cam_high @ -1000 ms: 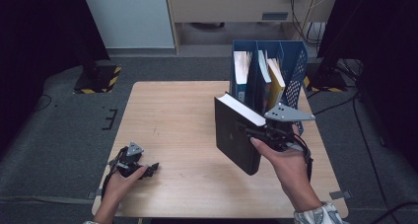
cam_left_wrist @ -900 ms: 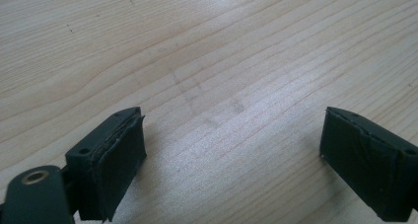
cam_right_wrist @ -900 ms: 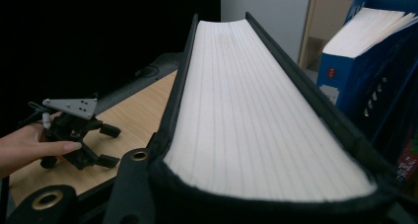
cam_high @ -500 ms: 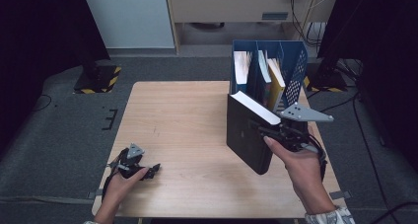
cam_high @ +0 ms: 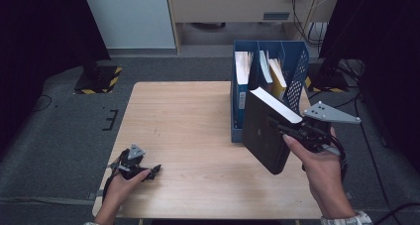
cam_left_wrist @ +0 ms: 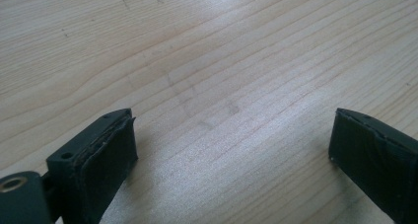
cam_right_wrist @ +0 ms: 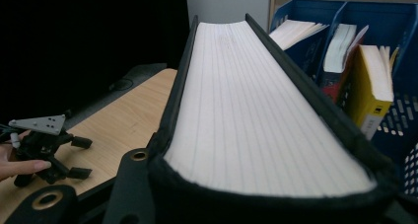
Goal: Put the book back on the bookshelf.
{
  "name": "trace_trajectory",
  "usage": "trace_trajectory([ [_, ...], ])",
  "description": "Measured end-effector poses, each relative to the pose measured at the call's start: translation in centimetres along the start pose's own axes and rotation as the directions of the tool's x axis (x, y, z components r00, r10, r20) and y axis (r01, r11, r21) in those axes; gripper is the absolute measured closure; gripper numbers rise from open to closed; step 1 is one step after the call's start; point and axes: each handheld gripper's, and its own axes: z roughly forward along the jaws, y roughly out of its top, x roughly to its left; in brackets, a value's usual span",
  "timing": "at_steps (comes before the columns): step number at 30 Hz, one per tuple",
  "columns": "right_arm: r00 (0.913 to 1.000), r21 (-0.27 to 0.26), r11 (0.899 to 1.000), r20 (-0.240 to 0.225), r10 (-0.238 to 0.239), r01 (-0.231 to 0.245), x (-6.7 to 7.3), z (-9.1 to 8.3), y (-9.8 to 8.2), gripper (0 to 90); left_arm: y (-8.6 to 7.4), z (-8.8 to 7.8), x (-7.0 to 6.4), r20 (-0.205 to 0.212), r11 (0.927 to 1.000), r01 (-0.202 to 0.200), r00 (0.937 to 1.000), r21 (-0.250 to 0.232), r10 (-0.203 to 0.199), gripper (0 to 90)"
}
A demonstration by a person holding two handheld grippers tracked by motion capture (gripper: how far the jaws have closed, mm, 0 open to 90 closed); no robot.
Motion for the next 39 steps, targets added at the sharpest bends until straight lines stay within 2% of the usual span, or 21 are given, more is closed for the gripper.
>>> trace_trajectory([
  [18,0.9963,-0.02,1.0,0.085,0.012,-0.01,-2.4,-2.3,0.2,53.7,0.0,0.0,0.0,0.0,1.0,0.0,1.0,0.001,0.0,3.4],
  [26,0.9903,-0.017,1.0,0.137,0.02,-0.018,-3.6,-3.3,0.3,53.6,0.0,0.0,0.0,0.0,1.0,0.0,1.0,0.002,0.0,3.4],
  [31,0.9878,-0.02,1.0,0.154,0.025,-0.022,-4.1,-3.8,0.4,53.6,0.0,0.0,0.0,0.0,1.0,-0.001,1.0,0.001,0.001,3.4],
  [39,0.98,-0.014,0.999,0.195,0.037,-0.035,-5.2,-4.0,0.3,53.6,0.0,0.0,0.0,0.001,1.0,-0.001,1.0,0.001,0.001,3.3],
])
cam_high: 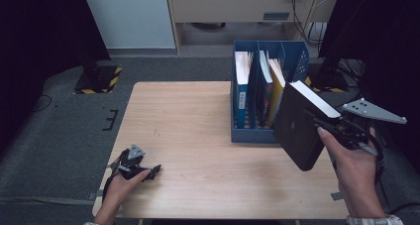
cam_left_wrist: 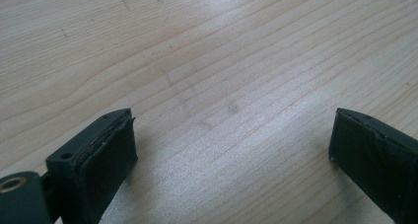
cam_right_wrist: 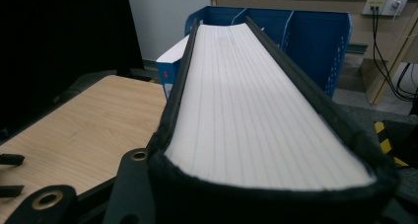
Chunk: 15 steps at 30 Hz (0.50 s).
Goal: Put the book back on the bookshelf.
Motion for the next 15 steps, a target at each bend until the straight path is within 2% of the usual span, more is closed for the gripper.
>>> trace_trajectory([
  [9,0.9978,-0.001,1.0,0.061,0.024,-0.024,-1.8,1.0,0.4,53.6,0.0,0.1,0.0,0.0,1.0,-0.001,1.0,-0.003,0.001,3.1],
  [15,0.9935,0.014,1.0,0.112,0.024,-0.026,-3.0,2.5,0.6,53.6,0.0,0.1,0.0,0.0,1.0,0.0,1.0,-0.003,0.0,2.9],
])
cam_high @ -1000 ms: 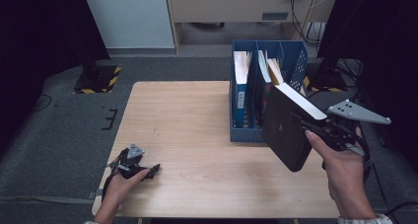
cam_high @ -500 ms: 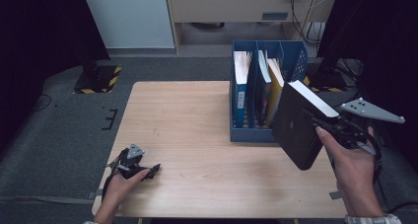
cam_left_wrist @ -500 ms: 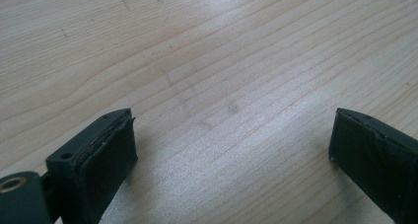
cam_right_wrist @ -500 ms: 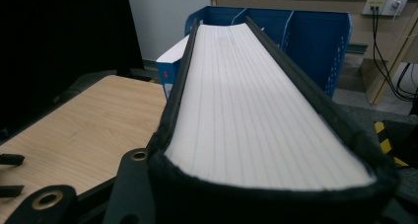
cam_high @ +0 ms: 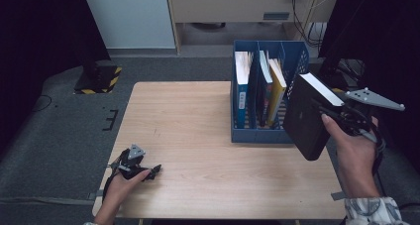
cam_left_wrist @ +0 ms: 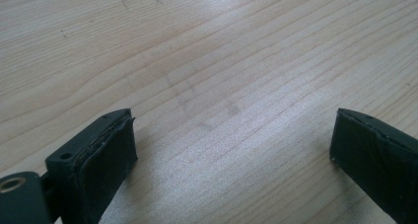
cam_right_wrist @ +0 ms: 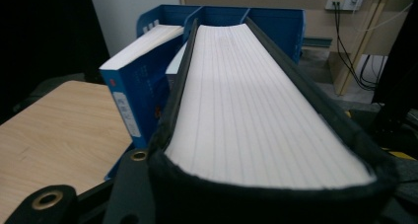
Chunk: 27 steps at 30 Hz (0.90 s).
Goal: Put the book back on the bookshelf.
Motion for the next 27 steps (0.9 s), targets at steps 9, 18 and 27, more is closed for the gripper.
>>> trace_trajectory([
  [9,0.999,-0.009,1.0,0.042,0.013,-0.013,-0.8,2.5,0.5,53.6,0.0,0.0,0.0,0.0,1.0,-0.004,1.0,0.002,0.004,2.9],
  [18,0.9968,-0.015,1.0,0.076,0.021,-0.02,-1.3,4.5,1.0,53.7,0.0,0.0,0.0,0.0,1.0,-0.006,1.0,0.004,0.006,2.9],
  [27,0.9951,-0.013,1.0,0.094,0.029,-0.028,-1.6,6.1,1.7,53.7,0.0,0.0,0.0,0.001,1.0,-0.007,1.0,0.004,0.007,2.9],
])
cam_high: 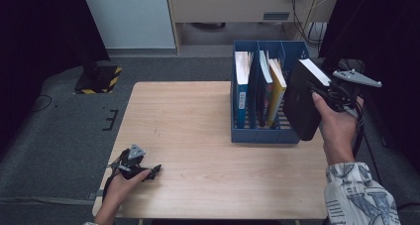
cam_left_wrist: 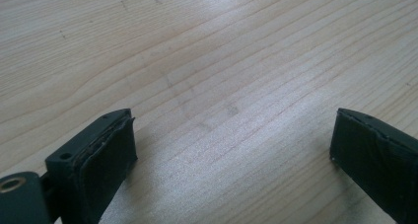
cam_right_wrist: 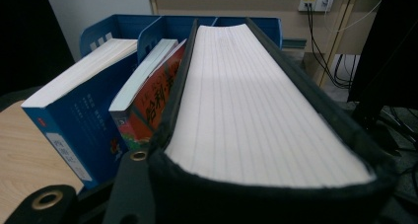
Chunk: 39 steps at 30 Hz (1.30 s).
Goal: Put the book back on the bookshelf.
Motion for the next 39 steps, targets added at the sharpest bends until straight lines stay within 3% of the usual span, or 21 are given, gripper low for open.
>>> trace_trajectory([
  [17,0.999,-0.001,1.0,0.035,0.027,-0.027,-1.0,1.8,0.5,53.7,0.0,0.0,0.0,0.001,1.0,-0.001,1.0,0.0,0.001,2.9],
  [39,0.998,-0.004,0.999,0.047,0.042,-0.042,-0.9,4.2,0.8,53.6,0.0,0.0,0.0,0.004,1.0,-0.003,1.0,-0.001,0.003,2.9],
])
